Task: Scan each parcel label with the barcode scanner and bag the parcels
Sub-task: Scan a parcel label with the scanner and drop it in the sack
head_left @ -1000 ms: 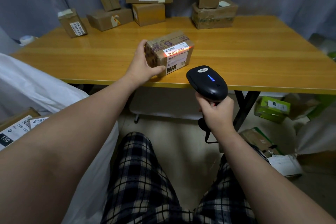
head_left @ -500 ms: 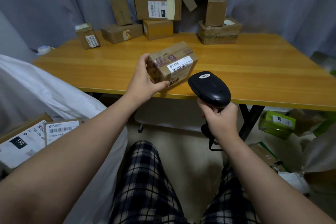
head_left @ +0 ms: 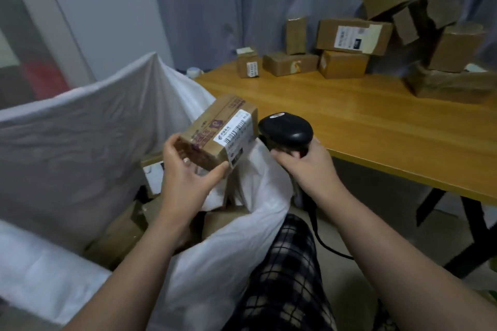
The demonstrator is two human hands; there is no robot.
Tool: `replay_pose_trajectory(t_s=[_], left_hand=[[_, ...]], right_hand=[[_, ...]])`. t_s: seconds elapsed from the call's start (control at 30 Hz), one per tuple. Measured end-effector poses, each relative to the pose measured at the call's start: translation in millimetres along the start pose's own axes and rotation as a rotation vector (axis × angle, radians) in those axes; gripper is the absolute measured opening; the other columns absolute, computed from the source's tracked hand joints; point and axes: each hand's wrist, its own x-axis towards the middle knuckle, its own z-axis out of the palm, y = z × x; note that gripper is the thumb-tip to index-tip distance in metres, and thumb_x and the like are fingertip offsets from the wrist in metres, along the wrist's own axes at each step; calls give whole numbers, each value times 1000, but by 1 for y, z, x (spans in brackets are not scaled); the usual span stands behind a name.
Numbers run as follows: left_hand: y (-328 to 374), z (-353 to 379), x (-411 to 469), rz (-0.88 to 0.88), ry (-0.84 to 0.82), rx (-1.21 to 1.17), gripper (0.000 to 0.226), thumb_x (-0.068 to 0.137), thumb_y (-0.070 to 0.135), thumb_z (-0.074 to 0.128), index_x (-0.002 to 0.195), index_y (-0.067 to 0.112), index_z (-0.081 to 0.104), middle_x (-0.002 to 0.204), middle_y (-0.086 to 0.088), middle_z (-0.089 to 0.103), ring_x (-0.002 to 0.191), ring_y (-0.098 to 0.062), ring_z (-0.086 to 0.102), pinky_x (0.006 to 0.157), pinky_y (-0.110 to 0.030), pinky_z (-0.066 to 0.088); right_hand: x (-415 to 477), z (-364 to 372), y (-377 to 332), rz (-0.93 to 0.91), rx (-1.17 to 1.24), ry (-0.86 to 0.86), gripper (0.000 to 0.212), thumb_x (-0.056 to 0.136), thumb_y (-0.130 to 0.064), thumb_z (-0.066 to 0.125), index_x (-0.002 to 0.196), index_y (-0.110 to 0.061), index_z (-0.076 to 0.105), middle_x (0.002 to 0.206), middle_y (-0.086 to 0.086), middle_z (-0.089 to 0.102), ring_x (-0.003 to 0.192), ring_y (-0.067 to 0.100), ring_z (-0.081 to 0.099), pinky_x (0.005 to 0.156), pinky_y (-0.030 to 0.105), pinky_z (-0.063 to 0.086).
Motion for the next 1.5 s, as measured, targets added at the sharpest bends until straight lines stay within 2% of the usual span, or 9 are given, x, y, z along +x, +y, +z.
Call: replay_pose_trajectory(t_s=[0.17, 0.27, 0.37, 0.47, 0.57, 0.87, 1.2, 1.3, 1.5], left_hand=[[-39, -51, 12, -94, 62, 310, 91, 60, 30, 89, 129, 12, 33, 129, -9, 45, 119, -24, 49, 101, -44, 44], [-49, -69, 17, -94, 54, 632, 94, 57, 29, 88, 133, 4, 38, 123, -18, 44, 114, -38, 45, 97, -48, 42], [-55, -88, 20, -145, 113, 900, 94, 57, 35, 85, 135, 7, 40, 120, -23, 43, 110, -41, 42, 92, -52, 37], [-53, -100, 29, -177, 180, 896, 94, 61, 42, 83, 136, 7, 38, 124, -24, 42, 113, -42, 41, 94, -52, 35], [-41, -95, 36, -124, 167, 786, 97, 61, 43, 84, 137, 8, 36, 128, -21, 41, 119, -40, 39, 98, -52, 33], [-10, -47, 37, 66, -40, 550, 97, 64, 47, 81, 142, 13, 33, 132, -10, 41, 125, -28, 38, 105, -44, 29], [-45, -36, 49, -74, -310, 975, 100, 67, 44, 78, 149, 29, 23, 128, -14, 33, 117, -36, 38, 100, -43, 34], [-39, -30, 53, -83, -373, 1084, 97, 69, 57, 76, 147, 32, 24, 135, -14, 31, 123, -37, 36, 102, -47, 32], [-7, -6, 58, 64, -293, 1009, 80, 81, 70, 53, 145, 24, 33, 140, -12, 35, 130, -34, 33, 103, -47, 28]], right_hand=[[15, 41, 29, 311, -151, -193, 60, 75, -8, 80, 129, -12, 54, 115, 6, 64, 106, 21, 60, 87, 34, 48], [17, 66, 15, 397, -129, -209, 54, 77, 1, 67, 128, -10, 53, 104, 13, 64, 98, 31, 63, 82, 38, 53], [20, 89, -23, 337, 88, -178, 33, 77, 7, 62, 108, -4, 60, 84, 11, 61, 79, 26, 63, 67, 30, 51], [28, 87, -32, 369, 238, -11, 15, 76, 3, 63, 88, -4, 58, 76, 9, 57, 72, 24, 61, 61, 26, 46], [31, 70, -19, 333, 69, 29, 15, 75, 0, 64, 83, -8, 54, 75, 10, 52, 70, 24, 56, 59, 26, 41], [29, 53, -22, 200, -12, -6, 35, 78, 3, 66, 105, -17, 54, 80, 1, 56, 76, 18, 57, 59, 25, 43], [27, 48, -7, 130, 23, 84, 34, 78, 4, 66, 103, -15, 54, 81, -4, 55, 81, 17, 56, 59, 20, 40], [29, 47, 1, 143, -9, 75, 30, 78, 2, 66, 101, -14, 54, 79, -3, 54, 77, 15, 54, 59, 21, 40], [27, 34, 18, 133, -44, 61, 21, 82, -20, 72, 99, -10, 65, 89, 9, 68, 86, 23, 64, 68, 32, 49]])
